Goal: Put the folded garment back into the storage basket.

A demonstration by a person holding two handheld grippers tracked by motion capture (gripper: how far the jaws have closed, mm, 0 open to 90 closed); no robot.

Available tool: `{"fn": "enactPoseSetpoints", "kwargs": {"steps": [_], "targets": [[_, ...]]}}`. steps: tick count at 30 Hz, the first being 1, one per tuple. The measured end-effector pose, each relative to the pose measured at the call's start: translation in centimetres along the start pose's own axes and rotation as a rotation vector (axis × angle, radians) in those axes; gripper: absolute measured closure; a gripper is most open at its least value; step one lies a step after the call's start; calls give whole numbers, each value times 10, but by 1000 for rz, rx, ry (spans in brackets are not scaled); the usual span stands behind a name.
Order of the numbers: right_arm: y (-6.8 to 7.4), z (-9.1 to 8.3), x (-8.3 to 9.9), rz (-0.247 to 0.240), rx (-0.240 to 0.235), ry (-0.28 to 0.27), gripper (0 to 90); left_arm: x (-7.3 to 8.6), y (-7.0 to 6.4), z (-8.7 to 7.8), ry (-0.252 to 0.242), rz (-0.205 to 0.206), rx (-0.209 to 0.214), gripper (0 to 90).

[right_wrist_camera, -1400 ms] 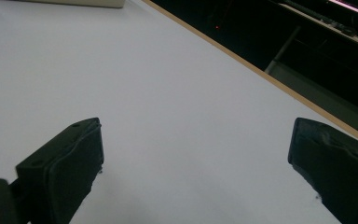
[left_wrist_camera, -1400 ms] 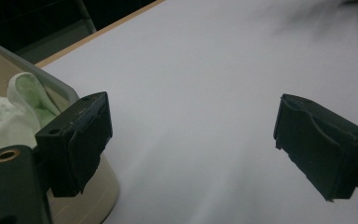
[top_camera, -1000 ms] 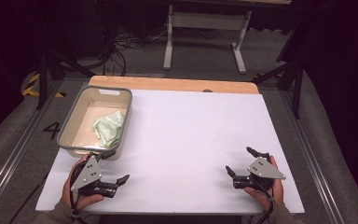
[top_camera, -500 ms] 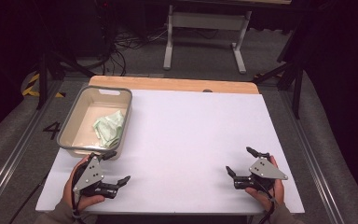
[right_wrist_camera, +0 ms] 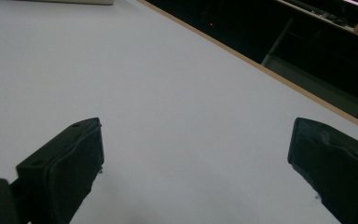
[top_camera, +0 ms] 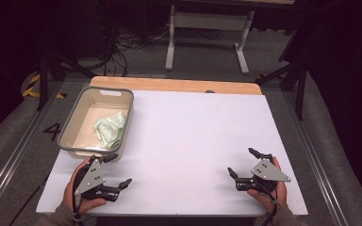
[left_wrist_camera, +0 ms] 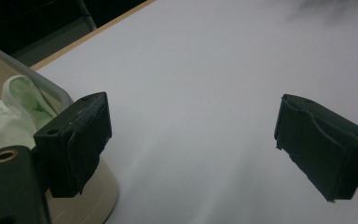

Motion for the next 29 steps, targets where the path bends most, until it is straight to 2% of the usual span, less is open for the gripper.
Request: {"fn": "enactPoseSetpoints", "kwargs": {"steps": [18,21,29], "targets": [[-2,3,0,7,2,-1,43,2,3,1,-2,-18,8,118],[-1,4,0,7,-6,2,43,2,3,1,3,-5,12,118],[0,3,0,12,-4,1,44,2,3,2,3,-11,11,118]]}}
Point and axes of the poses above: each handheld gripper's, and its own axes: z roughly forward along the jaws, x roughly out of its underside, y roughly to its left, the point moved 5 cm from there along z, roughly forward along the jaws
